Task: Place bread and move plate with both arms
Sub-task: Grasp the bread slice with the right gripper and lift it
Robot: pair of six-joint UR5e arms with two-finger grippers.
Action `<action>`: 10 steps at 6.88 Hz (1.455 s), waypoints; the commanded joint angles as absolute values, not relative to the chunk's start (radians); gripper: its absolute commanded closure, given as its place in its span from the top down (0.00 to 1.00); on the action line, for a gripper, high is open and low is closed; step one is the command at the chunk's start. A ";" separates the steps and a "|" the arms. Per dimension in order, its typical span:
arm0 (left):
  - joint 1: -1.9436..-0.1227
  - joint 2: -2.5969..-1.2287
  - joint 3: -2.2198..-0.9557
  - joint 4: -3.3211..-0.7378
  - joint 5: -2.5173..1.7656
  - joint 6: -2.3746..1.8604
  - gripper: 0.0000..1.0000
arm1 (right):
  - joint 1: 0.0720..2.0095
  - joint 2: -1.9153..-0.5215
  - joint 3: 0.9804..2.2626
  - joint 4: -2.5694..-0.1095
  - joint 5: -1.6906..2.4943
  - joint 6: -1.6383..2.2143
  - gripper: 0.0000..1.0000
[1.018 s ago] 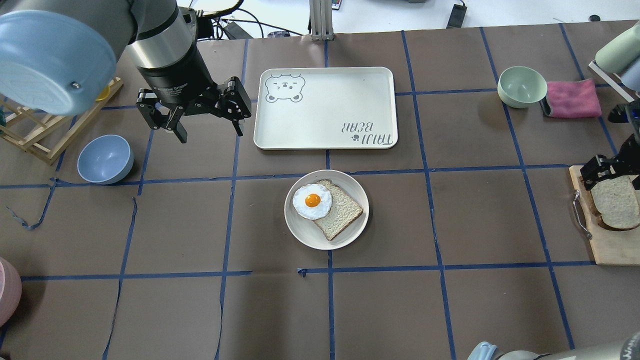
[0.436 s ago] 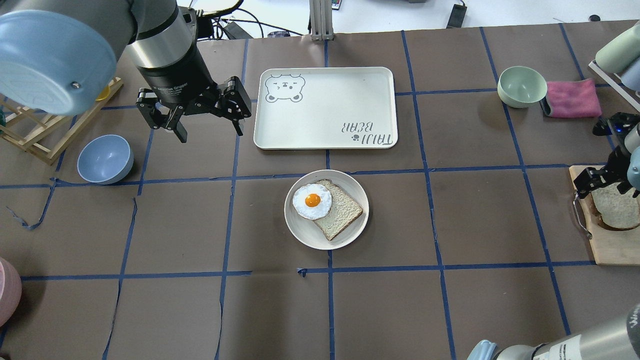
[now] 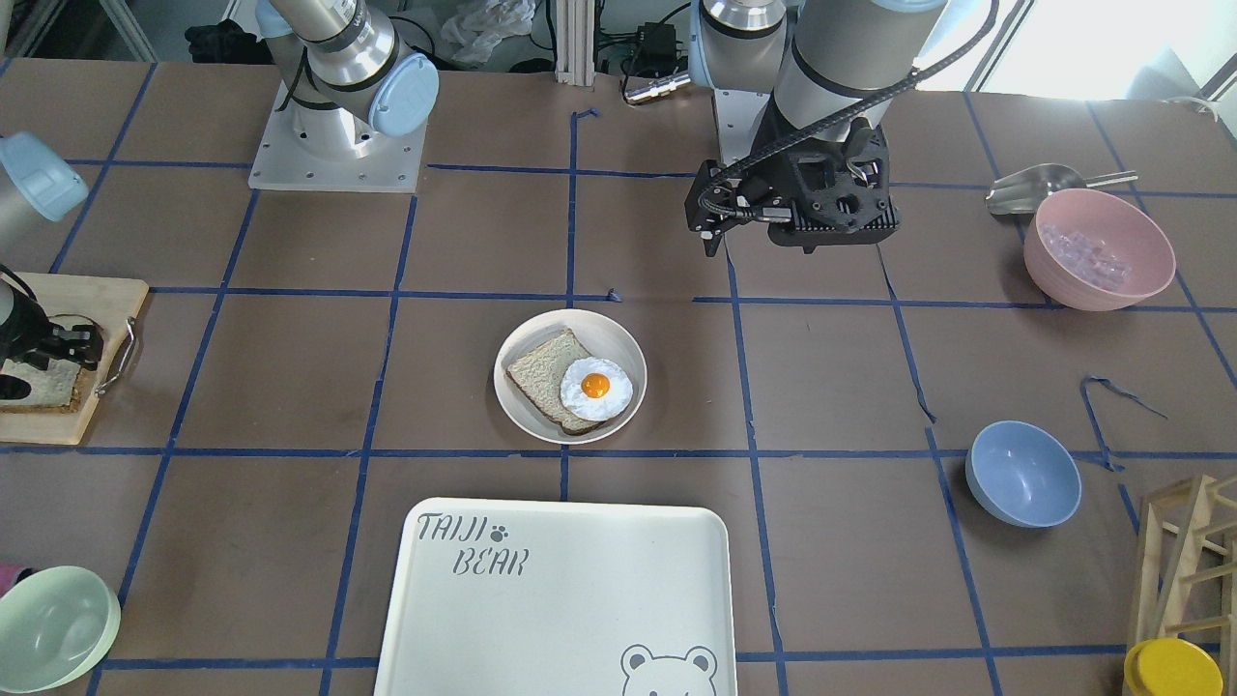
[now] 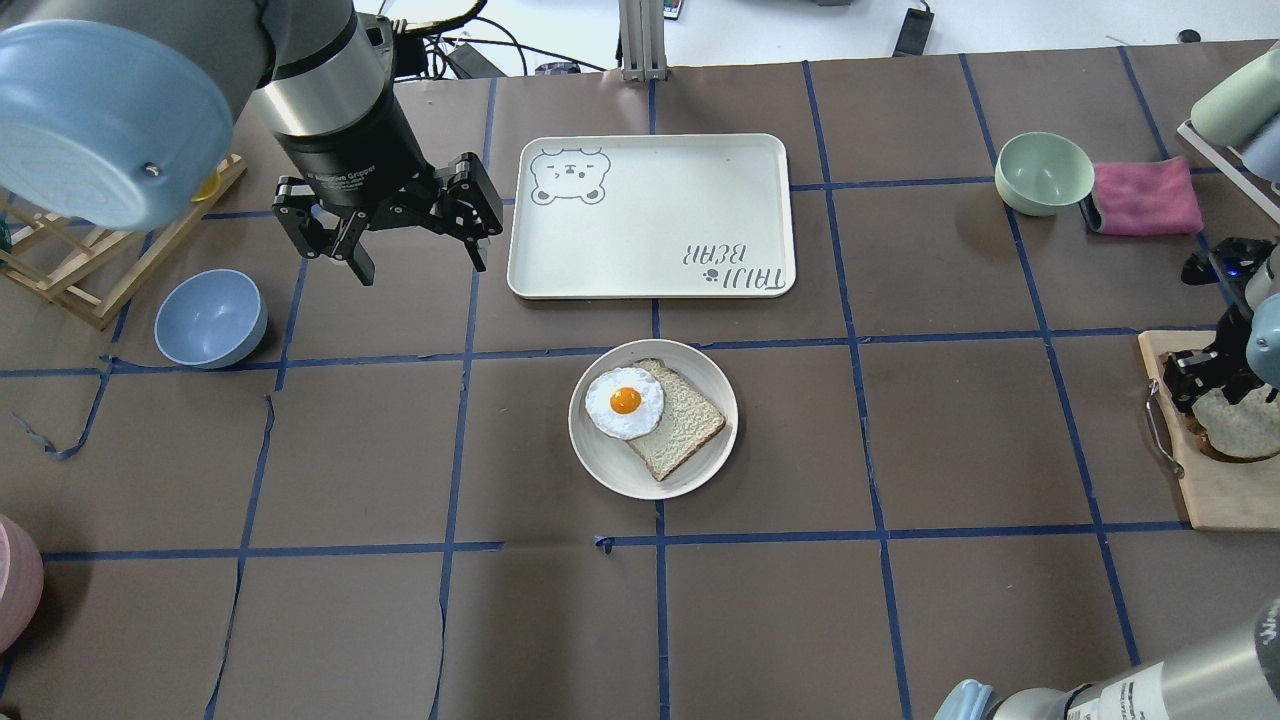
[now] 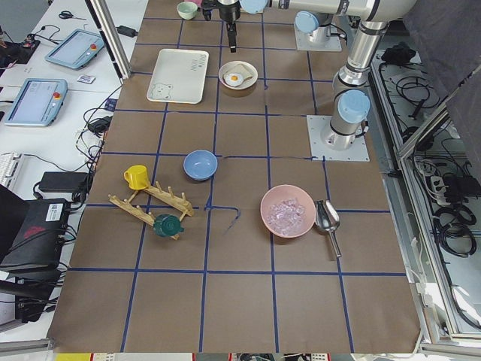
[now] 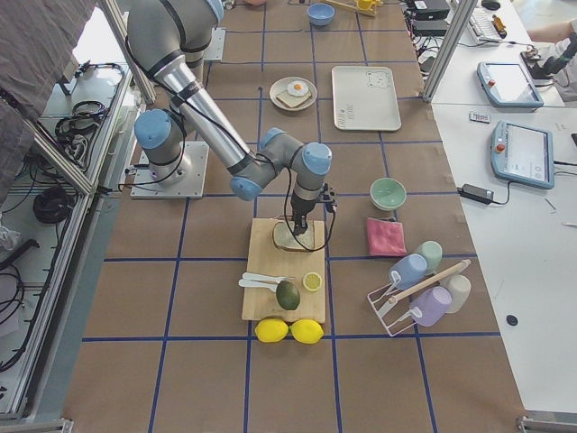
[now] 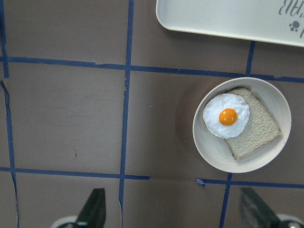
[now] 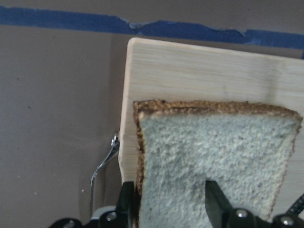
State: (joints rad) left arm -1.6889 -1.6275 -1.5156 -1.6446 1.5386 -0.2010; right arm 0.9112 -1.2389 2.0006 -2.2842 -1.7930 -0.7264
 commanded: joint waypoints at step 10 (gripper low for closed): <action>-1.687 -1.628 -1.509 -1.646 1.537 -0.201 1.00 | 1.012 -1.400 1.977 -2.224 -1.804 -0.704 0.00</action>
